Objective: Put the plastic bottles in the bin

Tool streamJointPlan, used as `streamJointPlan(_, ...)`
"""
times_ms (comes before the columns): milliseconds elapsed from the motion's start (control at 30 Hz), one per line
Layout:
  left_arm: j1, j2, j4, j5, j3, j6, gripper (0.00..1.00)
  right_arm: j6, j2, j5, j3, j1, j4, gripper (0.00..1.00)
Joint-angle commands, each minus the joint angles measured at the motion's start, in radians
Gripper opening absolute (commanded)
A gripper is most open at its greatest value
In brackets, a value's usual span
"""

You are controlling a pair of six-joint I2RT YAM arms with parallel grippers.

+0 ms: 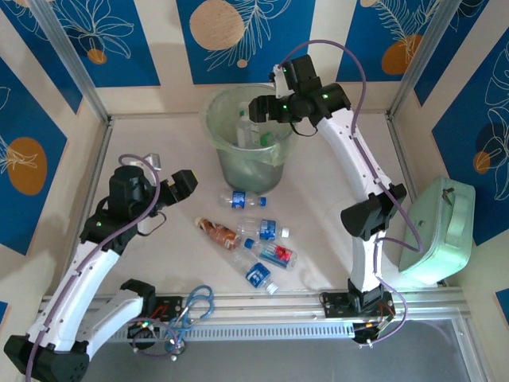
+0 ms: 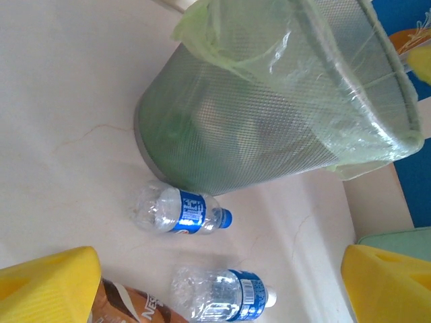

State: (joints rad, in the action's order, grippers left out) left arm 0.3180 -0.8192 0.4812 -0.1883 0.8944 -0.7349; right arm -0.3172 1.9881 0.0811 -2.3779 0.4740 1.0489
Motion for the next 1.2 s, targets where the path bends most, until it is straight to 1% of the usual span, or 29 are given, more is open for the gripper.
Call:
streamJointPlan(0,-0.007,0.012,0.028,0.016,-0.021,-0.012,0.91,0.008,-0.004,0.020,-0.053,0.017,0.034,0.83)
streamJointPlan(167,-0.007,0.015,0.062,0.026,-0.051,-0.045,0.88,0.005,-0.058,0.051,-0.036,0.069,0.031,0.81)
streamJointPlan(267,-0.007,0.014,0.087,0.027,-0.077,-0.077,0.87,-0.003,-0.118,0.086,0.014,0.111,0.013,0.80)
streamJointPlan(400,-0.007,0.010,0.105,0.029,-0.127,-0.146,0.84,-0.034,-0.241,0.149,0.160,0.181,-0.040,0.80)
streamJointPlan(500,-0.008,-0.006,0.089,0.000,-0.167,-0.194,0.82,-0.062,-0.344,0.184,0.294,0.241,-0.086,0.80)
streamJointPlan(700,-0.004,-0.060,0.032,-0.030,-0.233,-0.261,0.77,-0.139,-0.528,0.215,0.558,0.332,-0.151,0.80)
streamJointPlan(933,0.003,-0.152,-0.061,-0.034,-0.288,-0.355,0.79,-0.237,-0.638,0.225,0.777,0.390,-0.182,0.80)
streamJointPlan(1033,0.012,-0.206,-0.072,-0.012,-0.274,-0.373,0.77,-0.281,-0.670,0.216,0.859,0.407,-0.211,0.80)
streamJointPlan(1167,0.031,-0.279,-0.076,0.004,-0.253,-0.385,0.73,-0.314,-0.686,0.215,0.916,0.422,-0.227,0.79)
